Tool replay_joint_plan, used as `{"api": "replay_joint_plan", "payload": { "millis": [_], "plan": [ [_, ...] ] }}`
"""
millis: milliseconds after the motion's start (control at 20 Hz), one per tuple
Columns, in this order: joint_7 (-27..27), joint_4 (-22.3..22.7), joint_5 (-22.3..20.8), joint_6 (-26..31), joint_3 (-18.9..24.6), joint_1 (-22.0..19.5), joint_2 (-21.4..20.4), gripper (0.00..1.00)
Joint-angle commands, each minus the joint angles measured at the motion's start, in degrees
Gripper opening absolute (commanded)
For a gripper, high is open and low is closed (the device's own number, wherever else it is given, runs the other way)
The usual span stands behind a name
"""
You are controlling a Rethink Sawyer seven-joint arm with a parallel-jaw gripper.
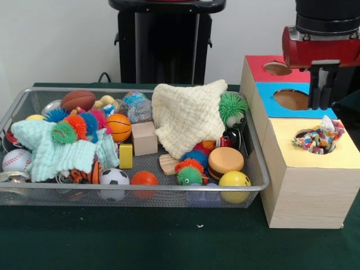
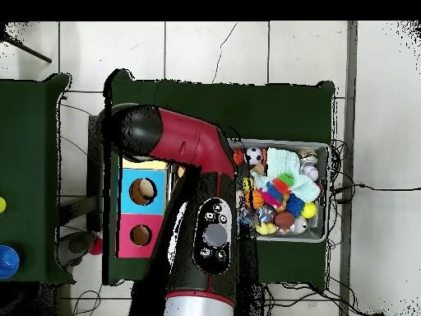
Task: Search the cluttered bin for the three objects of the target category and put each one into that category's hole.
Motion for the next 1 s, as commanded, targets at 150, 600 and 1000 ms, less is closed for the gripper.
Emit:
{"api": "replay_joint_plan", "payload": {
  "millis": [150, 600, 1000],
  "plan": [
    [15.1, 8.0, 4.0, -5.9, 5.6, 1.1, 1.9, 0.0],
    [10.8, 7.5, -0.2, -14.1, 3.5, 1.7, 4.9, 0.0],
    [7.6, 6.7, -3.4, -16.9, 3.3, 1.5, 7.6, 0.0]
  ]
}}
